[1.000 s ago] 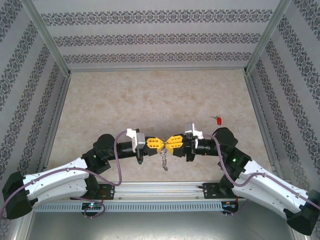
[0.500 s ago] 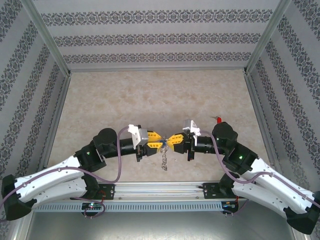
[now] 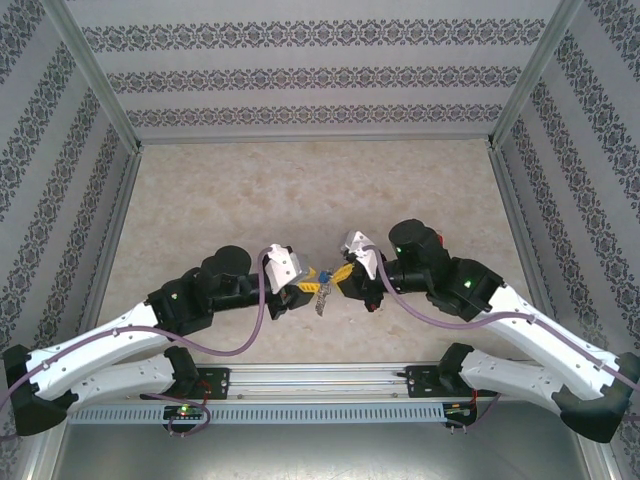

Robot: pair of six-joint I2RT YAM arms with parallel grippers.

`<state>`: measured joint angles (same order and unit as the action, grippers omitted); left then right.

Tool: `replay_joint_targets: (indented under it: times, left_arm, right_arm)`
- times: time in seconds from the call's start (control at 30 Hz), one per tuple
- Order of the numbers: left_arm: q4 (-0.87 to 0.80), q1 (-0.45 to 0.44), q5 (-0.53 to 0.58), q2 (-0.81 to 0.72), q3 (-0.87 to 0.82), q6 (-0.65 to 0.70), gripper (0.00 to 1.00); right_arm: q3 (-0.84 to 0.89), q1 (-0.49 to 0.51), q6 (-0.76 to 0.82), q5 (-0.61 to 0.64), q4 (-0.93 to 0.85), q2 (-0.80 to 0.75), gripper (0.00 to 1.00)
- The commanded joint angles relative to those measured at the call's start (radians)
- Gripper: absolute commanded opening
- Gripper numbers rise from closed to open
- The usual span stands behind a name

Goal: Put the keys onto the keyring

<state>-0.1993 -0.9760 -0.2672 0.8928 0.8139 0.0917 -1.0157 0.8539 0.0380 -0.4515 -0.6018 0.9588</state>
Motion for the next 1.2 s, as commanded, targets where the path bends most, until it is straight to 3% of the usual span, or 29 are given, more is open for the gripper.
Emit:
replay_joint_targets:
  times: [0.0, 0.27, 0.37, 0.6, 0.8, 0.97, 1.07, 1.17]
  left_arm:
    - [-0.008, -0.006, -0.041, 0.014, 0.003, 0.035, 0.28]
    - [0.047, -0.006, -0.132, 0.036, 0.007, 0.056, 0.23]
    - [0.05, -0.006, -0.162, 0.035, 0.008, 0.06, 0.15]
    - [0.054, -0.006, -0.223, 0.058, 0.011, 0.054, 0.13]
    - [0.075, -0.006, -0.235, 0.059, 0.004, 0.051, 0.0]
    - [0.111, -0.006, -0.232, 0.04, -0.017, 0.037, 0.0]
    - [0.156, -0.005, -0.218, 0.013, -0.044, 0.013, 0.0]
    - [0.229, -0.004, -0.218, -0.004, -0.078, -0.026, 0.0]
  right_arm:
    - [-0.069, 0.02, 0.054, -0.049, -0.076, 0.02, 0.0]
    - [-0.094, 0.037, 0.076, -0.09, -0.102, 0.048, 0.0]
    - [-0.095, 0.042, 0.08, -0.091, -0.108, 0.05, 0.0]
    - [-0.103, 0.043, 0.092, -0.102, -0.102, 0.055, 0.0]
    - [-0.103, 0.043, 0.104, -0.101, -0.105, 0.06, 0.0]
    - [-0.099, 0.043, 0.109, -0.1, -0.09, 0.051, 0.0]
    - [-0.062, 0.043, 0.087, -0.128, -0.025, 0.009, 0.22]
    - [0.012, 0.042, 0.037, -0.113, 0.048, -0.063, 0.37]
